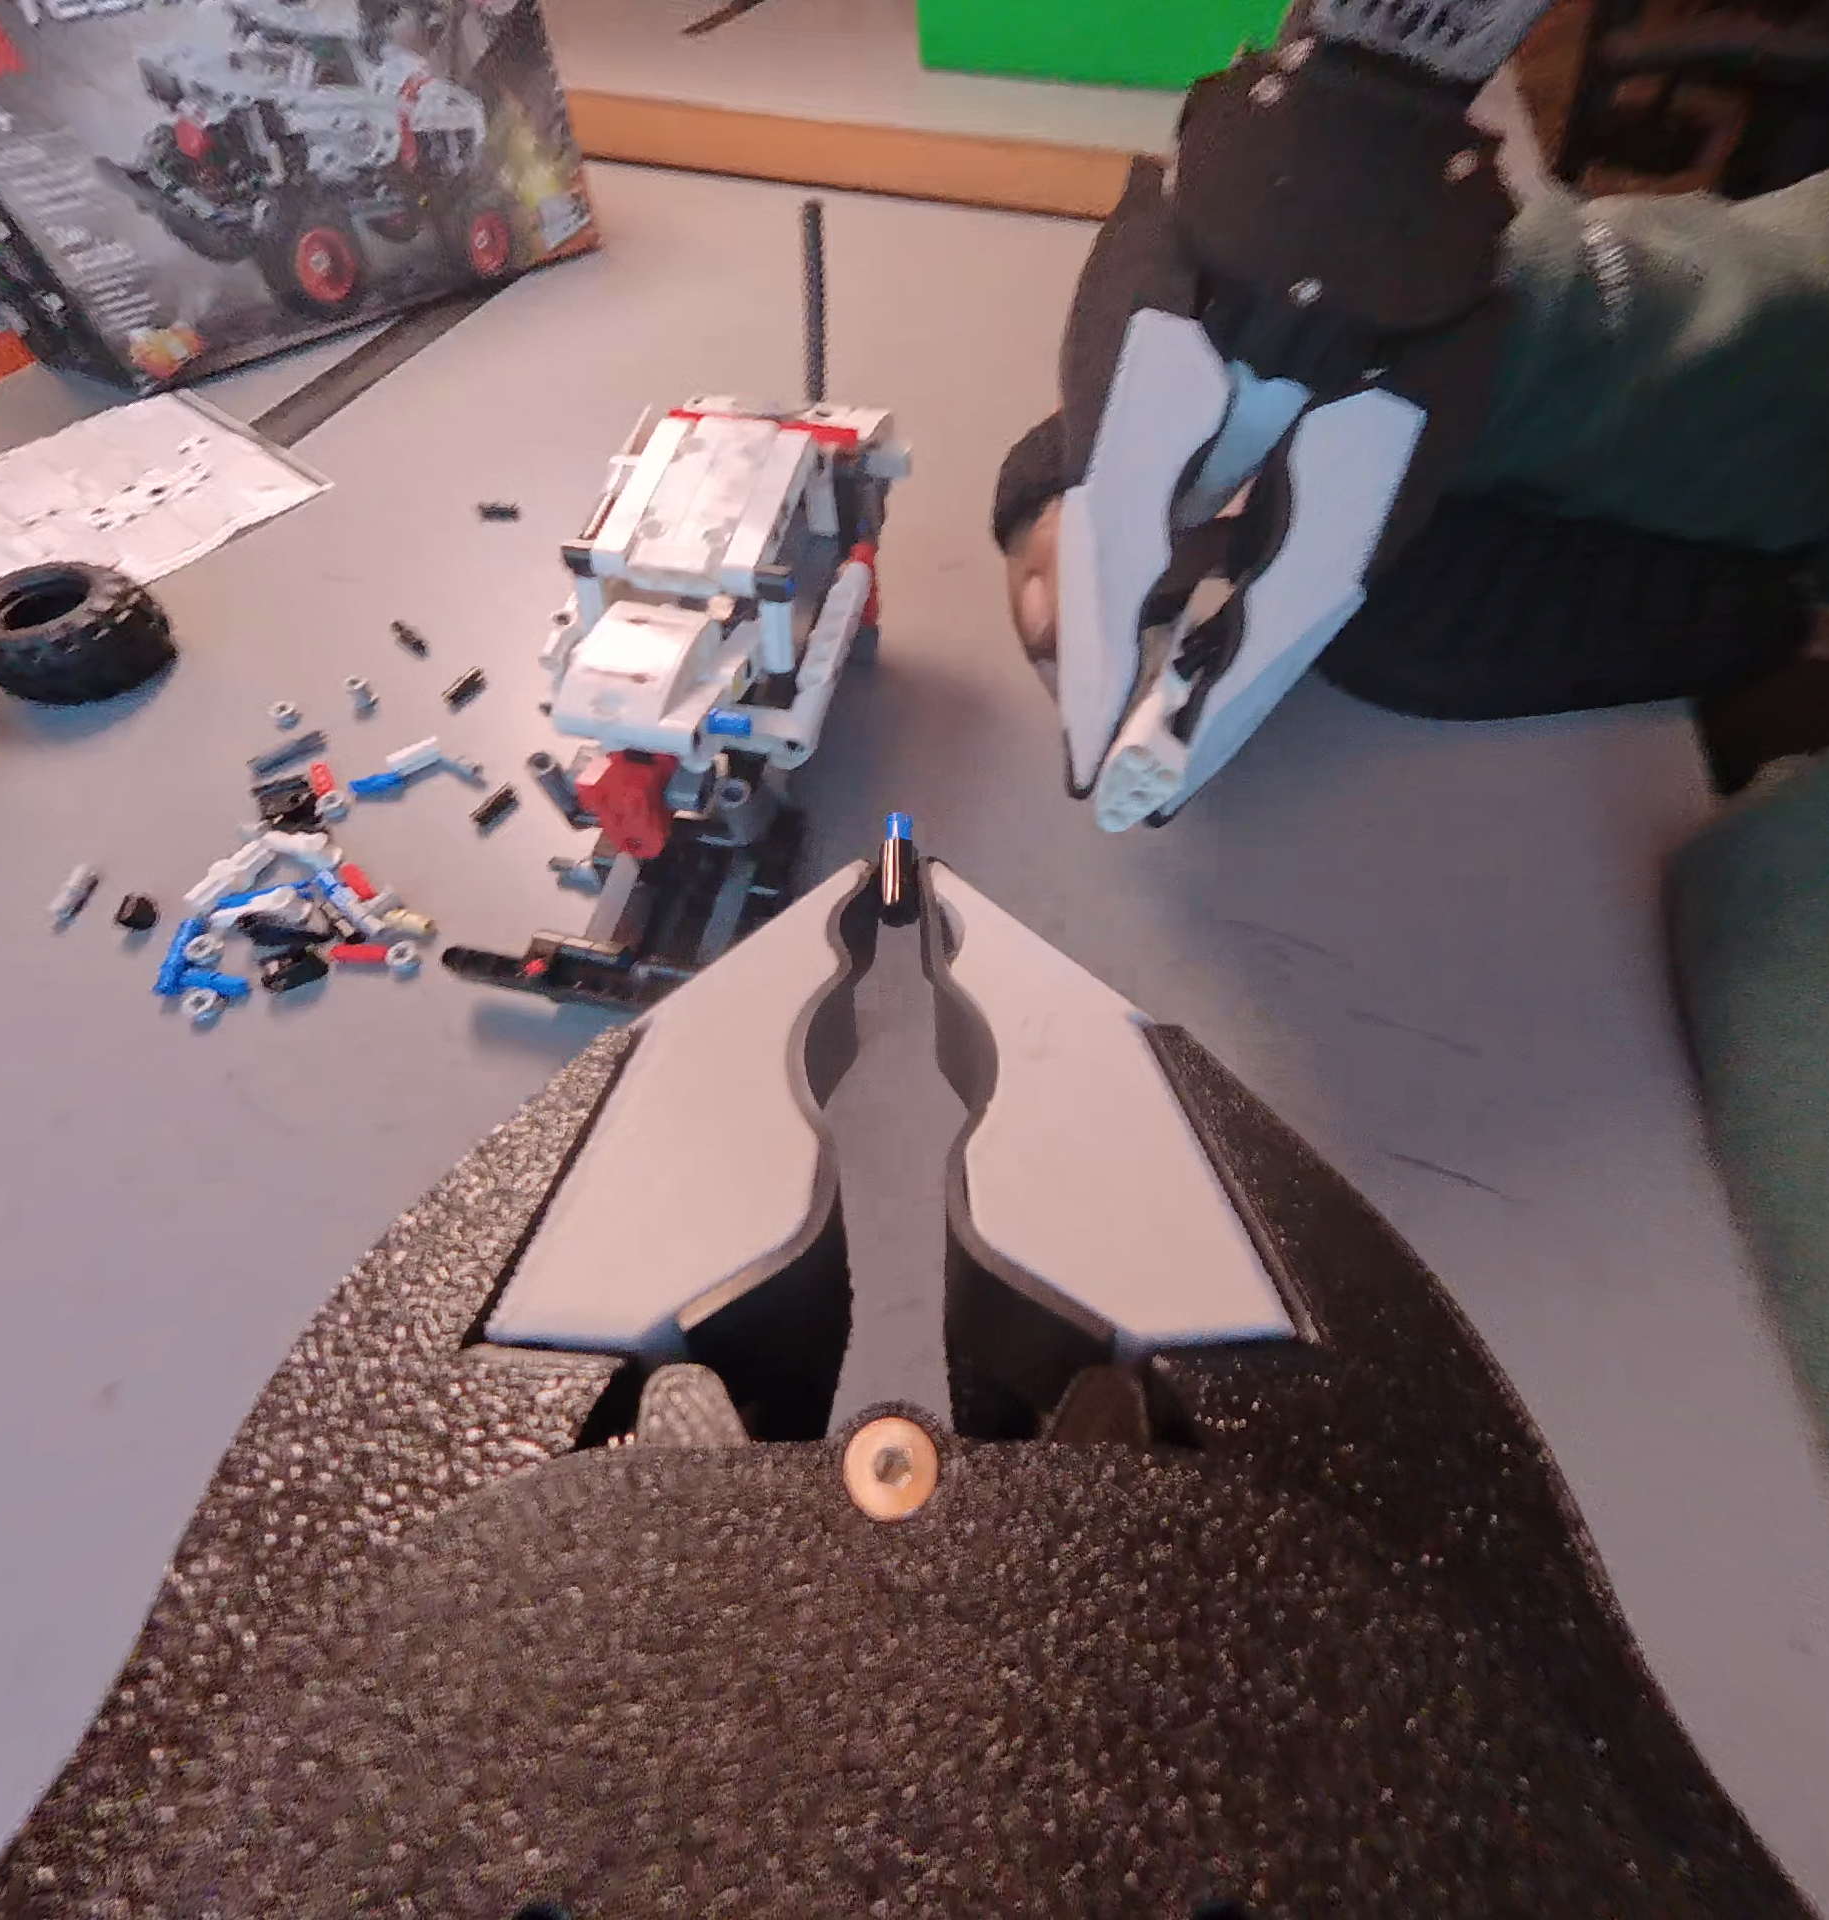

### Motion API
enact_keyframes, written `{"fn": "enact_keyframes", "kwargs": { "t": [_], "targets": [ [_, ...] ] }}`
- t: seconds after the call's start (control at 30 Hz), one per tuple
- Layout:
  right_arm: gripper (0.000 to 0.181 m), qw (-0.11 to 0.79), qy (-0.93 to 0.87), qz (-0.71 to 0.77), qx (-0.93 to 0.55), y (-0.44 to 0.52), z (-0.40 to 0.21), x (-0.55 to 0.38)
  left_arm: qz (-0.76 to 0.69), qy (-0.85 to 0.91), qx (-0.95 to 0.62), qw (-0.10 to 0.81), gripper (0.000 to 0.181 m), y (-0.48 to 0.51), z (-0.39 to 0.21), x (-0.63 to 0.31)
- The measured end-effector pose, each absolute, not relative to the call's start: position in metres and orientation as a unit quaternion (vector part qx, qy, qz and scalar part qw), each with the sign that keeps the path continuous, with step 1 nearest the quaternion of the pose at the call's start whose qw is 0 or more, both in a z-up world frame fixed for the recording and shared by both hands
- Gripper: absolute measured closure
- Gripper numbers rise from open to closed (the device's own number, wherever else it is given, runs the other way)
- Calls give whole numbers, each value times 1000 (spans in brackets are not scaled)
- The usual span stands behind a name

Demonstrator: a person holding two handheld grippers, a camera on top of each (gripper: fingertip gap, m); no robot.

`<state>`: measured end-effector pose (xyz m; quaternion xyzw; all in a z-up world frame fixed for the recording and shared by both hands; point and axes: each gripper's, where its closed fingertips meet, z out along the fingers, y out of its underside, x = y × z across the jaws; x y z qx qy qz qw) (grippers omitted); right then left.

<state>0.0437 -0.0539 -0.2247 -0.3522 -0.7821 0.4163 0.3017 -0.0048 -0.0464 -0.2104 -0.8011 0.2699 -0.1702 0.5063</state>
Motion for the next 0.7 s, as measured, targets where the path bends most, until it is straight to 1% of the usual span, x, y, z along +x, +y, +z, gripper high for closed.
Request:
{"fn": "enact_keyframes", "kwargs": {
  "t": [0.13,0.27,0.37,0.43,0.5,0.57,0.63,0.7],
  "targets": [
    [169,300,-794,395,-352,-53,-233,44,-96,238,-847,465,175,-32,-241,-36],
    [169,292,-804,375,-358,-50,-244,46,-86,239,-879,404,174,-37,-267,-45],
    [169,290,-806,368,-361,-47,-248,46,-73,238,-888,386,173,-41,-275,-49],
    [169,293,-804,370,-361,-47,-247,45,-70,235,-888,390,161,-41,-275,-50],
    [170,301,-799,373,-363,-46,-244,43,-75,231,-883,402,153,-39,-268,-49],
    [170,316,-791,379,-361,-45,-237,41,-106,237,-865,430,152,-40,-254,-39],
    [170,341,-777,392,-355,-45,-225,38,-205,239,-830,461,154,-48,-230,-12],
    [169,370,-753,419,-348,-47,-208,33,-307,226,-795,472,154,-55,-209,12]
  ]
}}
